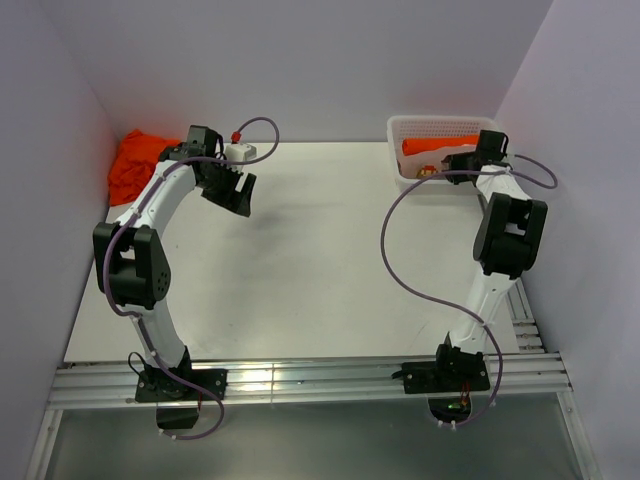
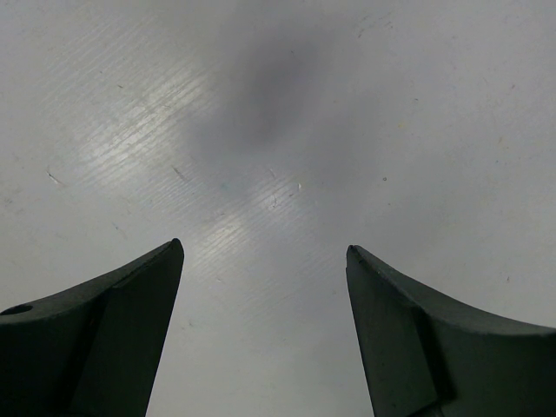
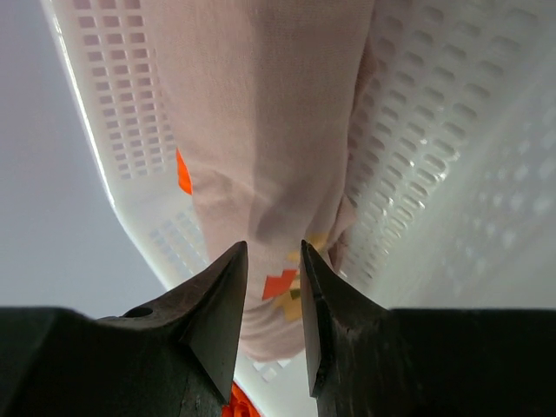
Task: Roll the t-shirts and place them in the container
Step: Place the rolled tshirt into the container
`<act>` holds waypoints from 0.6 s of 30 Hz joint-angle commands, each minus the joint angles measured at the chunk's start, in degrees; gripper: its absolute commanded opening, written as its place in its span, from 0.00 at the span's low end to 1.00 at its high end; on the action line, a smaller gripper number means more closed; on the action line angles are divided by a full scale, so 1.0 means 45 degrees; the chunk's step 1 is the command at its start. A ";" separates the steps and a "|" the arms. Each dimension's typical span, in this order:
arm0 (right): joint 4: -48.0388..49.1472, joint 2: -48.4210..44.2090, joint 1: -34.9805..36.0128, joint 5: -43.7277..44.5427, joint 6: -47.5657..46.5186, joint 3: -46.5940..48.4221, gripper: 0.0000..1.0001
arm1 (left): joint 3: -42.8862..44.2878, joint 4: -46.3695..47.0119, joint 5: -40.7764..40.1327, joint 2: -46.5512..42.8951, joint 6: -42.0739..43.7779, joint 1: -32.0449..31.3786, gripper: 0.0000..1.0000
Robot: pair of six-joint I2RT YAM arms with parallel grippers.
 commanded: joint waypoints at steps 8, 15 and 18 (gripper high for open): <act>0.0576 -0.2895 -0.0138 -0.0473 -0.0457 -0.1102 0.38 | 0.0334 -0.0106 0.0602 -0.0726 -0.0076 -0.0058 0.82; 0.1339 -0.4827 -0.0099 -0.0962 -0.0652 -0.3111 0.39 | 0.0275 -0.0106 0.0797 -0.1116 -0.0192 -0.0058 0.82; 0.1067 -0.5688 0.0193 -0.0748 -0.1315 -0.3798 0.41 | 0.0081 -0.0068 0.0895 -0.1447 -0.0173 -0.0058 0.82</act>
